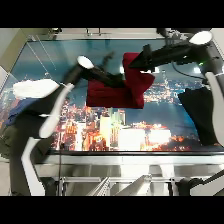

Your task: Fold the shirts.

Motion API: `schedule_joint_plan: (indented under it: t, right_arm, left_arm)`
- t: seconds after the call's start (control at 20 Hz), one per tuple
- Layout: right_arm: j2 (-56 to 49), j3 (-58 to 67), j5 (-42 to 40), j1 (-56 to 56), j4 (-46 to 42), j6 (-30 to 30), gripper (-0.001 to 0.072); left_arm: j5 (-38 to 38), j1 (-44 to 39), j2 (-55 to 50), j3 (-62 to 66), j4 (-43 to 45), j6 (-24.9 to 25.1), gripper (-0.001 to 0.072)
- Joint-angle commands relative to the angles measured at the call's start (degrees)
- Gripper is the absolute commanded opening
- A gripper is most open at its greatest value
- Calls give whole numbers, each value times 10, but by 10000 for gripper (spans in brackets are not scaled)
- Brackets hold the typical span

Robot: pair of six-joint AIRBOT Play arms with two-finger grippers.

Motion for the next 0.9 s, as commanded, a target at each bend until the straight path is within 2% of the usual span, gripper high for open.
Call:
schedule_joint_plan:
  t: [0.0, 0.25, 0.3, 0.4, 0.45, 0.5, 0.6, 0.65, 0.7, 0.85]
  right_arm:
    - [-32, 0, -113, 58, -13, 9, 21]
    - [-104, 1, -431, 201, -6, 9, 22]
    - [-124, 1, -477, 228, -7, 9, 73]
    - [-160, 1, -515, 264, -6, 8, 384]
    - [-172, 1, -514, 274, -6, 8, 476]
    - [-177, 1, -507, 277, -7, 8, 501]
    - [-169, 1, -484, 272, -7, 2, 475]
    - [-158, 1, -458, 262, -7, -17, 213]
    - [-145, 1, -426, 248, -8, -40, 31]
    - [-99, 1, -323, 172, -47, -37, 20]
  left_arm:
    - [-155, 129, 82, 0, -3, -5, 3]
    - [-154, 275, 153, 0, -3, -9, 3]
    - [-158, 289, 157, 0, -3, -9, 4]
    - [-183, 305, 154, 0, -3, -9, 4]
    - [-198, 307, 150, 0, -3, -9, 4]
    - [-210, 307, 146, 0, -3, -8, 4]
    - [-215, 306, 143, -9, -7, -2, 4]
    - [-215, 305, 143, -17, -7, -2, 4]
    - [-217, 306, 143, -24, -7, 2, 4]
    - [-223, 306, 154, -52, -7, 11, 4]
